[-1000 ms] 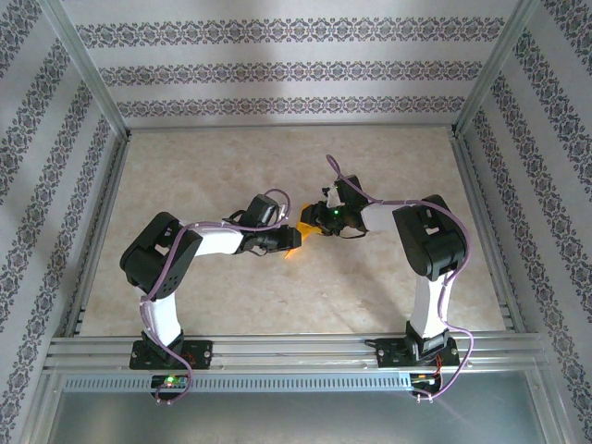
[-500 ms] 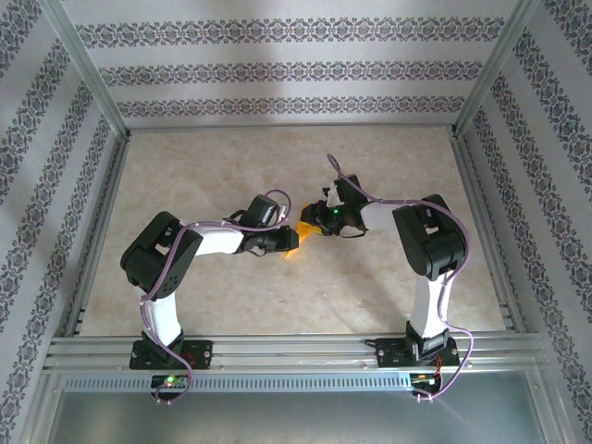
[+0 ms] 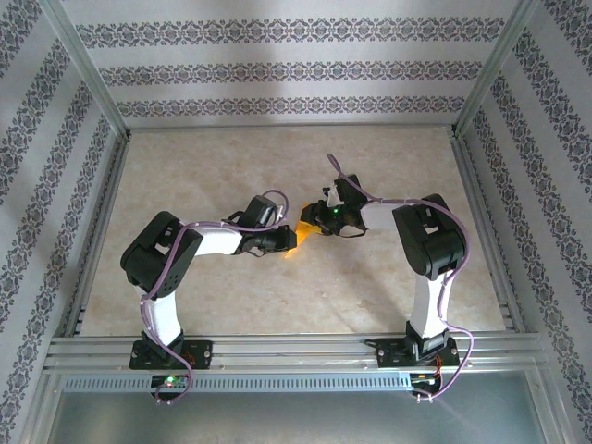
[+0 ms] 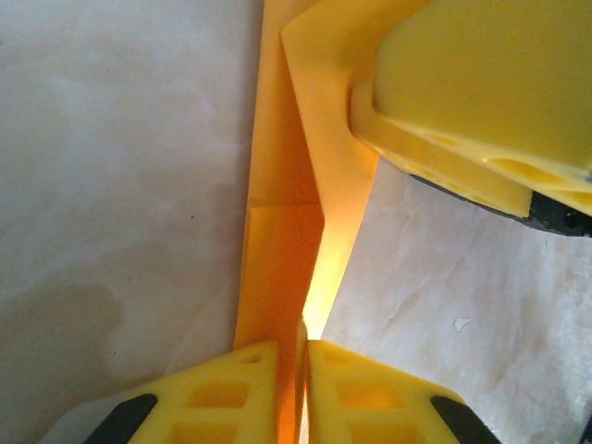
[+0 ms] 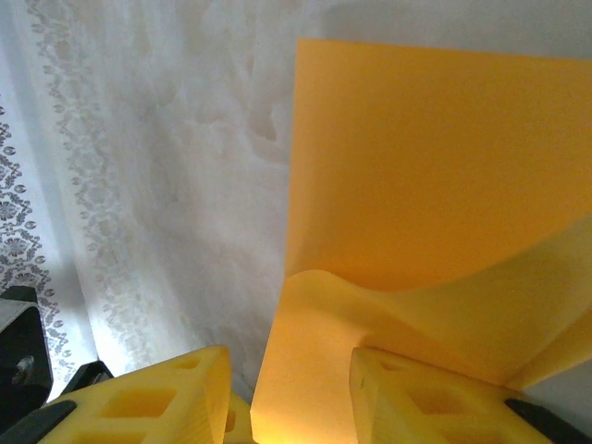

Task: Fold a paper plane with a square sheet of paper (pick it up from the middle)
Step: Fold the wing for the fifth time at the center of the table.

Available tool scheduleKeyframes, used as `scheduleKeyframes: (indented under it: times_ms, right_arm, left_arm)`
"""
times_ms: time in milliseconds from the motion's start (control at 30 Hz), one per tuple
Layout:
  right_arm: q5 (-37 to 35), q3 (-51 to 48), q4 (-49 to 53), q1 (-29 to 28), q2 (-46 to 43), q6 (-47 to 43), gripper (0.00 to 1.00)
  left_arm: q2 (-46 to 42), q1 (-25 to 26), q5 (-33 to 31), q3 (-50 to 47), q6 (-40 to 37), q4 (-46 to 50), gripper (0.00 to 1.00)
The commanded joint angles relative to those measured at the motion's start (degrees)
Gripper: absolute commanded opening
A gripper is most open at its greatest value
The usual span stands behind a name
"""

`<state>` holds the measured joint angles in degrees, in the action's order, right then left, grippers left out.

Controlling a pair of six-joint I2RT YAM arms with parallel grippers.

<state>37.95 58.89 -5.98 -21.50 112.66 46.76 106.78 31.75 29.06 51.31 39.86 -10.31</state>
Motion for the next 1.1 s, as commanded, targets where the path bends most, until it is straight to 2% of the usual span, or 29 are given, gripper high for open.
scheduleKeyframes:
  times_ms: [0,200,600,1067]
  right_arm:
    - [-6.7,-0.6,3.8,1.6,3.6,-0.6,0.43]
    - [-4.8,-0.2,3.1,1.7,2.5,-0.7,0.44]
    - [4.1,-0.8,-1.9,-0.2,-3.2,-5.2,0.45]
    - [0.9,-0.5,-0.4,-1.9,-0.4,-4.4,0.44]
  left_arm:
    - [2.3,-0.8,1.1,-2.3,3.4,-0.5,0.13]
    - [2.9,-1.4,1.3,-2.9,5.3,-0.9,0.12]
    - [3.4,-1.4,1.2,-2.6,4.3,0.3,0.12]
    - [3.3,-1.4,1.4,-2.5,3.9,0.4,0.12]
